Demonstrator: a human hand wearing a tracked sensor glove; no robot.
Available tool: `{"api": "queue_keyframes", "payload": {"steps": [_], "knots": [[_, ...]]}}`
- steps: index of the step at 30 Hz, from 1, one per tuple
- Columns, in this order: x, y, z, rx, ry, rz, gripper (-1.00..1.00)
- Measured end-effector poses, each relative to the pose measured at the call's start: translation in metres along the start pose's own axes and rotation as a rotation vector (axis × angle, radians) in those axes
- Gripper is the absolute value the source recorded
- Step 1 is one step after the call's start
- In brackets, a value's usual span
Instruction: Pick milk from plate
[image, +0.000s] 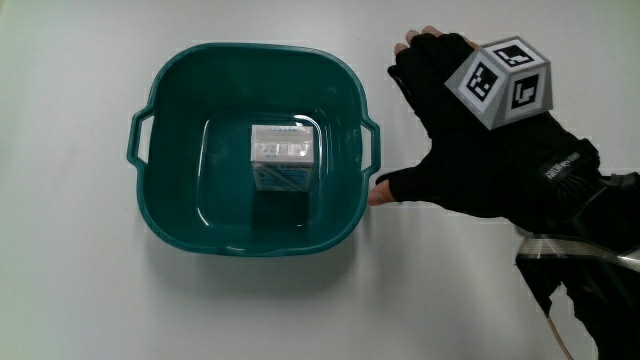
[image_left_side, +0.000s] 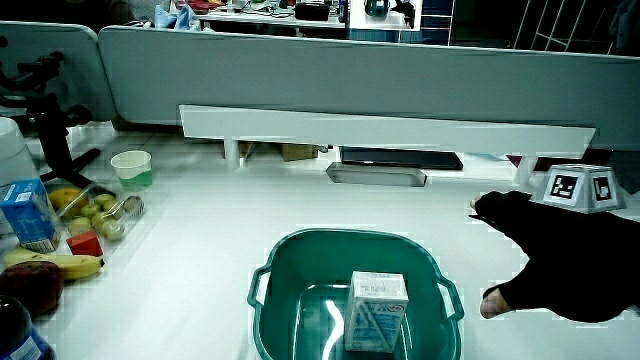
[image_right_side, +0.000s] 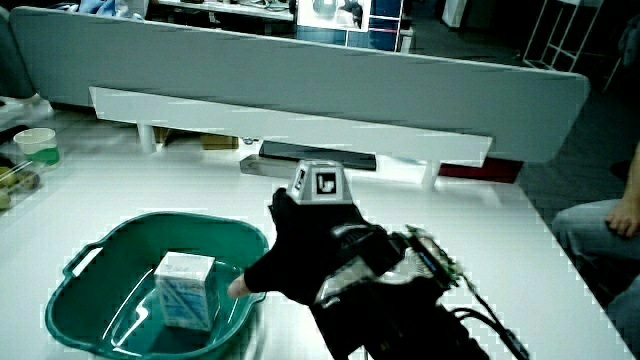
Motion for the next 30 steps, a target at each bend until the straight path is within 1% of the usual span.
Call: {"api": "queue_keyframes", "payload": {"steps": [2,3,9,10,13,14,15,16,17,18,19,20,21,22,23,24,25,26,27,28,29,30], "knots": [[0.000,-0.001,0.001,0.013,-0.001,0.006,1.00],[0.001,-0.001,0.000,0.008,0.013,0.008,1.00],[0.001,-0.010,0.014,0.046,0.012,0.012,1.00],[0.001,-0.012,0.017,0.049,0.025,0.020,1.00],[0.000,-0.020,0.027,0.080,0.007,0.021,1.00],[-0.001,-0.023,0.031,0.080,0.025,0.033,1.00],[0.001,-0.024,0.032,0.083,0.027,0.035,1.00],[0.000,-0.027,0.037,0.092,0.043,0.043,1.00],[0.001,-0.030,0.039,0.100,0.033,0.036,1.00],[0.002,-0.032,0.042,0.105,0.043,0.039,1.00],[0.003,-0.034,0.044,0.098,0.068,0.062,1.00],[0.004,-0.037,0.047,0.107,0.037,0.042,1.00],[0.004,-0.040,0.051,0.115,0.066,0.052,1.00],[0.004,-0.043,0.054,0.123,0.074,0.060,1.00],[0.006,-0.046,0.056,0.121,0.112,0.080,1.00],[0.008,-0.048,0.059,0.119,0.076,0.060,1.00],[0.010,-0.050,0.061,0.120,0.095,0.069,1.00],[0.011,-0.053,0.063,0.125,0.061,0.056,1.00],[0.014,-0.055,0.064,0.132,0.057,0.044,1.00],[0.018,-0.054,0.064,0.125,0.073,0.110,1.00],[0.018,-0.060,0.068,0.142,0.045,0.034,1.00],[0.021,-0.060,0.070,0.138,0.070,0.114,1.00]]}}
